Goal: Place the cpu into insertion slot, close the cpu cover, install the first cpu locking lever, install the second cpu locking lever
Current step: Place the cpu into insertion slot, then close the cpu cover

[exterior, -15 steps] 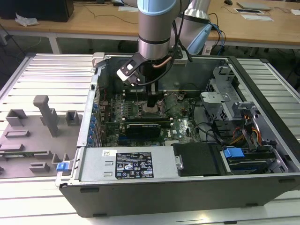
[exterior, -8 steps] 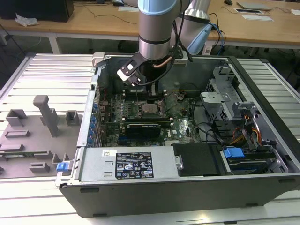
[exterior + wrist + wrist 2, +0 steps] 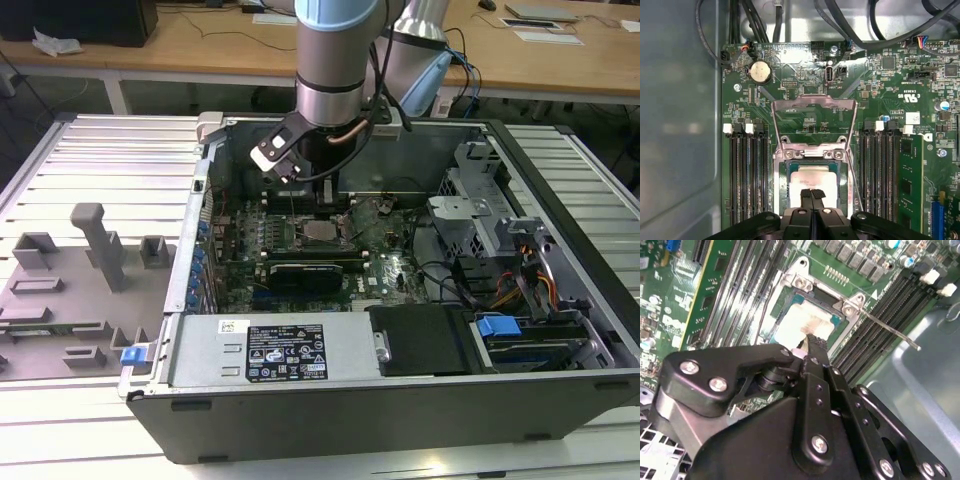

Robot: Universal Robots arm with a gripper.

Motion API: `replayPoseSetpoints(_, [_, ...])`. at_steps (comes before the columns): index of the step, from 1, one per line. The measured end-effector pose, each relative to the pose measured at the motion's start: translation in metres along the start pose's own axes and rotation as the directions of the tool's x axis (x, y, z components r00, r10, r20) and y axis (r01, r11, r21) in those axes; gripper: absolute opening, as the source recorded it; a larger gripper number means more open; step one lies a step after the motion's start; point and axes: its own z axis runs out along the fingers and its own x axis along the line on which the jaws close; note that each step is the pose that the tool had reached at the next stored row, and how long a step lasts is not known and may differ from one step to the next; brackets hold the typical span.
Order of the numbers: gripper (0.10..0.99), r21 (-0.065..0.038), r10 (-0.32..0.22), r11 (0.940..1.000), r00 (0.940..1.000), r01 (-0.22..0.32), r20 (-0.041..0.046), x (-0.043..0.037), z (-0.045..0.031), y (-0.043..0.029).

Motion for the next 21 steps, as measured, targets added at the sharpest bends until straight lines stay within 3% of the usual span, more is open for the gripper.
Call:
replayPoseSetpoints(5, [0.106,0.000,0.000,1.0000,1.0000,0.000,0.0001,0.0011,-0.0207,0.0007])
replayPoseSetpoints(7, [0.106,0.000,0.000,1.0000,1.0000,0.000,0.0010,0.0019,-0.0353,0.0011])
replayPoseSetpoints(9, [0.106,0.000,0.000,1.0000,1.0000,0.000,0.0013,0.0023,-0.0427,0.0014])
replayPoseSetpoints(21, [0.106,0.000,0.000,1.0000,1.0000,0.000,0.0013,0.0024,-0.0451,0.0015])
